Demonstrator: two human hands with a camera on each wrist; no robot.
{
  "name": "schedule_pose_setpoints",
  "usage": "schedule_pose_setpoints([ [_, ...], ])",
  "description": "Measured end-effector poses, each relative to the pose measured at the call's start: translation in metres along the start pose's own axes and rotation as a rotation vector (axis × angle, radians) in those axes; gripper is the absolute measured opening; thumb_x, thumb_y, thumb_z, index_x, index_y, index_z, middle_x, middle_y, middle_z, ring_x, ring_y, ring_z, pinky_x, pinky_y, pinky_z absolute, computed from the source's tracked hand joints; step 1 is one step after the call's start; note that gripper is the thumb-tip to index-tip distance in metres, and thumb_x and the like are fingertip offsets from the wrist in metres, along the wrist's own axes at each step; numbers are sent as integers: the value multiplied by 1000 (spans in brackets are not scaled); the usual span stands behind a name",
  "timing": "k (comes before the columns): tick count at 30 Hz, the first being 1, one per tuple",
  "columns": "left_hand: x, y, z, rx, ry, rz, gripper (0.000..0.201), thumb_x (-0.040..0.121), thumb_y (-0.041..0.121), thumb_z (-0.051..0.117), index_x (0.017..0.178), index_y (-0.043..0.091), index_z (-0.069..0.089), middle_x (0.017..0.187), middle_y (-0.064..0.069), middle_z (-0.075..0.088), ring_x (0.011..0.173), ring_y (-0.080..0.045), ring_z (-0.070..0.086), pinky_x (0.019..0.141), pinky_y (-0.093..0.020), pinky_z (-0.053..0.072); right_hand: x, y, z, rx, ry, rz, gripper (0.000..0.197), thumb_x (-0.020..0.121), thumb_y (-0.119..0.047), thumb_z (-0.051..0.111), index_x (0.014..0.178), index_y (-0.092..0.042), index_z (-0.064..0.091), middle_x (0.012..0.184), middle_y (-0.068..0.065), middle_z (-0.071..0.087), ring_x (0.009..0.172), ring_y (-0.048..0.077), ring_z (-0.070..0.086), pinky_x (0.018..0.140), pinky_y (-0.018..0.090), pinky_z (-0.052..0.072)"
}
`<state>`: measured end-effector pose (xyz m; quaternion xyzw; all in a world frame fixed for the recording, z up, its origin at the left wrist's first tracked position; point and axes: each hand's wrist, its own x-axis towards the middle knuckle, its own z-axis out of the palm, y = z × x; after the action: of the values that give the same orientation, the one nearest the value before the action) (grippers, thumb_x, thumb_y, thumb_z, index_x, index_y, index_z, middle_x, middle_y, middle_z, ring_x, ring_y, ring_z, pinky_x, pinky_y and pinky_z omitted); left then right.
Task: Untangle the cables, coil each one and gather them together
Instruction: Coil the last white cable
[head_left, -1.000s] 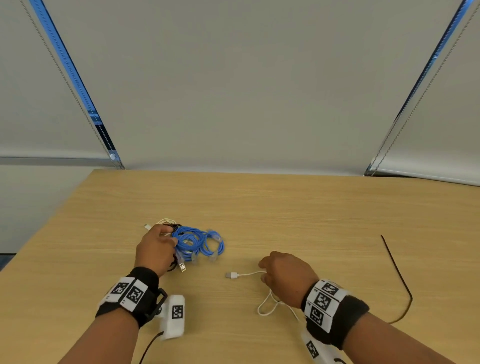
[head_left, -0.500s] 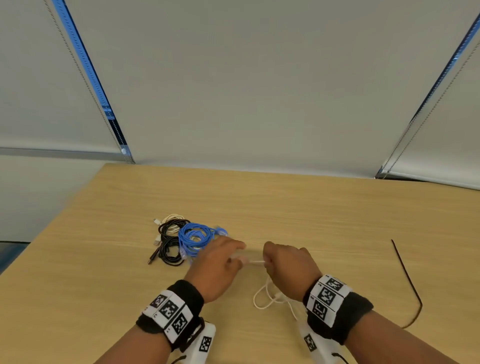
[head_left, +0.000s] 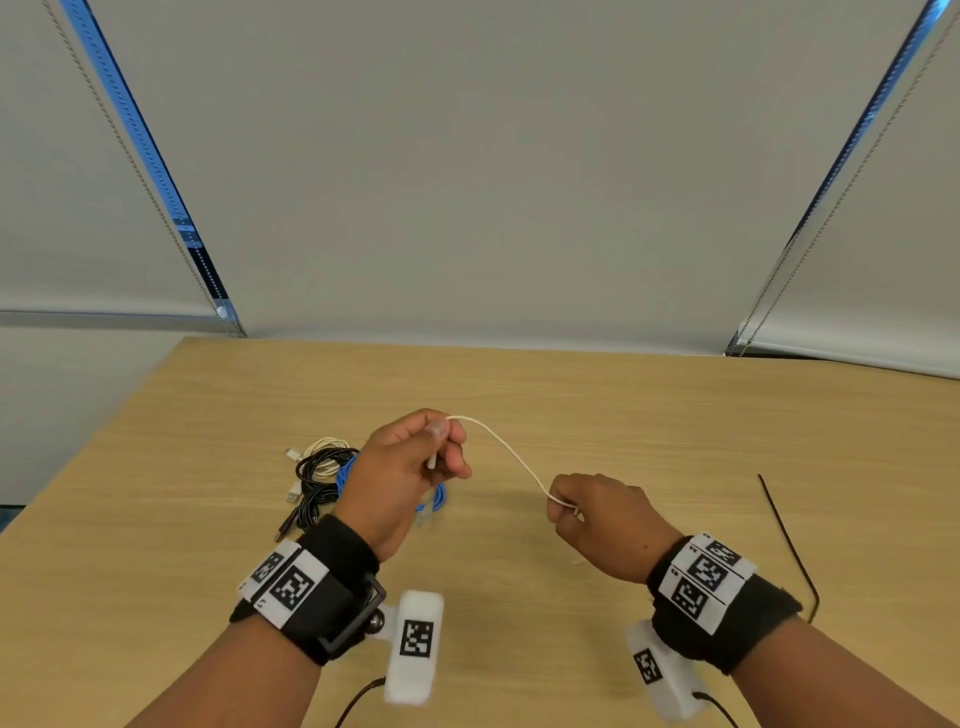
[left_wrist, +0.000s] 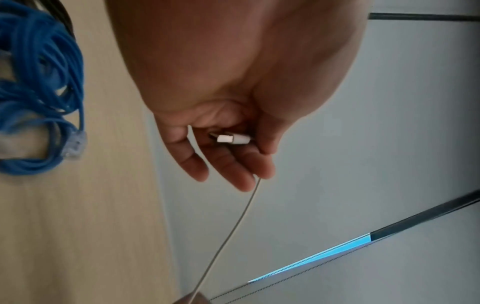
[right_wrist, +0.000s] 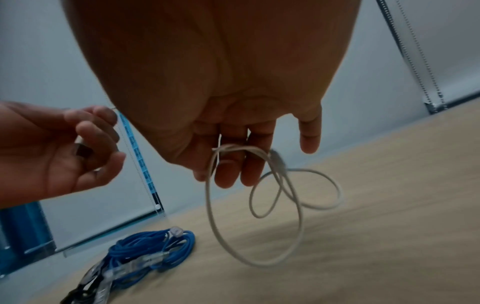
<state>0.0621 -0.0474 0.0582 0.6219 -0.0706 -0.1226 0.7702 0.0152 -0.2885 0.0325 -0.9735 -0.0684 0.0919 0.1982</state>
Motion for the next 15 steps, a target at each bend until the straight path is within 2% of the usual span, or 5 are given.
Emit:
schedule_pose_setpoints([
  [5,5,11,-3,-272,100,62,27,104,15,45,89,8,66,70,-6,57,69,-20,58,76,-34,55,7,19,5,250,-7,62,11,93,-24,57,96,-30,66,100,-11,65,92,11,60,84,31,50],
  [8,6,16,-9,-333,150,129,27,105,16,44,89,10,66,72,-5,56,70,-19,56,82,-36,53,9,34,9,432,25,123,20,99,-18,52,101,-27,70,101,-7,70,92,15,65,83,31,51],
  [11,9,22,-19,-373,204,193,30,106,16,44,87,13,67,70,-3,57,70,-19,58,83,-37,52,7,47,15,696,51,299,28,99,-11,49,98,-21,74,93,6,76,77,19,67,71,32,51],
  [13,10,24,-24,-360,233,224,32,106,16,43,86,15,68,70,-2,57,69,-18,58,84,-37,51,5,53,19,804,23,388,28,100,-10,47,103,-18,74,93,14,76,70,22,67,65,32,49],
  [15,10,25,-28,-358,263,247,31,106,17,44,86,15,68,70,-2,57,69,-18,58,83,-37,51,5,58,22,867,34,475,30,100,-5,42,111,-13,68,94,15,75,70,27,70,63,32,47],
])
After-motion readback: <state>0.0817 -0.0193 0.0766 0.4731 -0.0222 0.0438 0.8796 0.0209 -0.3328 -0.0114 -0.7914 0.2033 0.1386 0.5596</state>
